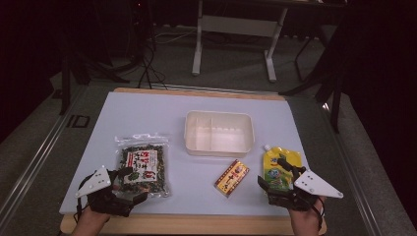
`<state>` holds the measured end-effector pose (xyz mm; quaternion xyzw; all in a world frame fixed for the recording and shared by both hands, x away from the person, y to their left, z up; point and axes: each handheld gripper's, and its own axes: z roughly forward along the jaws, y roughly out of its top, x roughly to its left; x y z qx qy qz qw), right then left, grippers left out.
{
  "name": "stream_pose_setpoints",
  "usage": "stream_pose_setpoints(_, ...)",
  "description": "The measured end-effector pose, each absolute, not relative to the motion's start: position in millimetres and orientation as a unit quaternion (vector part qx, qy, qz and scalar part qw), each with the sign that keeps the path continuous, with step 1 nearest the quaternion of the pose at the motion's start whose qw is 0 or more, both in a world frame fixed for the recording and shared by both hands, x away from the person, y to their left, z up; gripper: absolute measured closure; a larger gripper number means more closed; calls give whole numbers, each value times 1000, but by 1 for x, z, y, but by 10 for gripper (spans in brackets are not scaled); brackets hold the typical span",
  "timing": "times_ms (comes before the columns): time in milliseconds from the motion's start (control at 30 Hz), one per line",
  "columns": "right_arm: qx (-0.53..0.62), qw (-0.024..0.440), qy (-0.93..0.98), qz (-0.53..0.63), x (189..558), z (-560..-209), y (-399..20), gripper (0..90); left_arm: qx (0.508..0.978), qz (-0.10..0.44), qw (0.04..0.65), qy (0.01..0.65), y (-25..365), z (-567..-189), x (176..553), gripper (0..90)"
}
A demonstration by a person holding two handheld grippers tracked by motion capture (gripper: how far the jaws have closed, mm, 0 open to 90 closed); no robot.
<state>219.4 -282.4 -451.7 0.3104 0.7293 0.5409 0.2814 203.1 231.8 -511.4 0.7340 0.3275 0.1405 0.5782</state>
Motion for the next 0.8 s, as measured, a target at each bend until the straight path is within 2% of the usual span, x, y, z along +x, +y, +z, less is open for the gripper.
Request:
stream_pose_setpoints(267, 337, 256, 737, 527, 222, -453, -283, 139, 742, 127, 574, 322, 229, -508, 202, 0)
stream_pose_setpoints(533, 309, 283, 735, 534, 217, -451, -280, 172, 751, 121, 562, 324, 227, -506, 202, 0)
stream_pose_setpoints(800, 293, 283, 746, 526, 213, -449, -273, 149, 751, 109, 567, 321, 224, -497, 202, 0)
